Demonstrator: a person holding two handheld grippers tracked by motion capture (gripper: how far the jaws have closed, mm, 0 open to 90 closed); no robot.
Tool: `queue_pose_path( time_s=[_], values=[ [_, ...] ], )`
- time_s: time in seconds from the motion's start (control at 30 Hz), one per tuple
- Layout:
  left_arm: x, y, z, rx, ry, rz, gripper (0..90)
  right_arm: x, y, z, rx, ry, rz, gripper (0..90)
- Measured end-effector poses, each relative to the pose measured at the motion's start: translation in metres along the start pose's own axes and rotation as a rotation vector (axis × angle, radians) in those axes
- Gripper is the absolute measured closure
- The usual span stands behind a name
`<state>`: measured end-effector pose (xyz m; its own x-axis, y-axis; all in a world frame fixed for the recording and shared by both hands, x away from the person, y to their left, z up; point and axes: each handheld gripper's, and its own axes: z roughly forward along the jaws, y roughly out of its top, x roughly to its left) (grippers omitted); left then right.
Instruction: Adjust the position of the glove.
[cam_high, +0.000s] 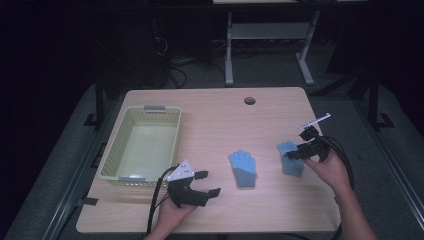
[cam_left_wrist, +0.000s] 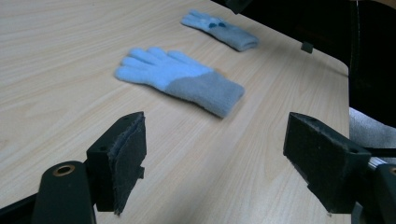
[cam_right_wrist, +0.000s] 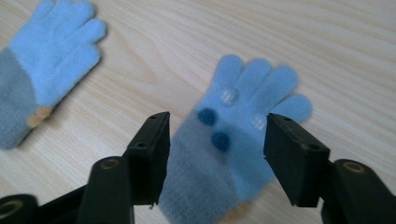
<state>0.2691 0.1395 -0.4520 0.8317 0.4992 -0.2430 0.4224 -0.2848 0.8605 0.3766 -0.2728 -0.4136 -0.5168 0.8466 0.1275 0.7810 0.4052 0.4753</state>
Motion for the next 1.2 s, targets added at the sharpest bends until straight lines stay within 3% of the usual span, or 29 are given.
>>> queue_pose_path(
  time_s=[0.5, 0.73, 0.87, 1.0, 1.2],
  values=[
    [-0.001, -0.001, 0.001, 0.004, -0.001, 0.002, 21.1, -0.003, -0.003, 0.030, 0.162, -0.057, 0.020, 52.6],
    [-0.003, -0.002, 0.003, 0.006, -0.008, 0.001, 21.2, 0.002, -0.006, 0.031, 0.148, -0.092, 0.002, 58.8],
    [-0.003, -0.003, 0.002, 0.011, -0.009, 0.001, 21.4, 0.005, -0.006, 0.031, 0.149, -0.094, 0.000, 63.5],
    [-0.004, -0.002, 0.002, 0.006, -0.008, 0.002, 21.5, 0.007, -0.005, 0.031, 0.153, -0.086, -0.004, 74.7],
    [-0.003, -0.003, 0.001, 0.006, -0.007, 0.002, 21.5, 0.005, -0.005, 0.030, 0.150, -0.075, 0.020, 80.9]
  ],
)
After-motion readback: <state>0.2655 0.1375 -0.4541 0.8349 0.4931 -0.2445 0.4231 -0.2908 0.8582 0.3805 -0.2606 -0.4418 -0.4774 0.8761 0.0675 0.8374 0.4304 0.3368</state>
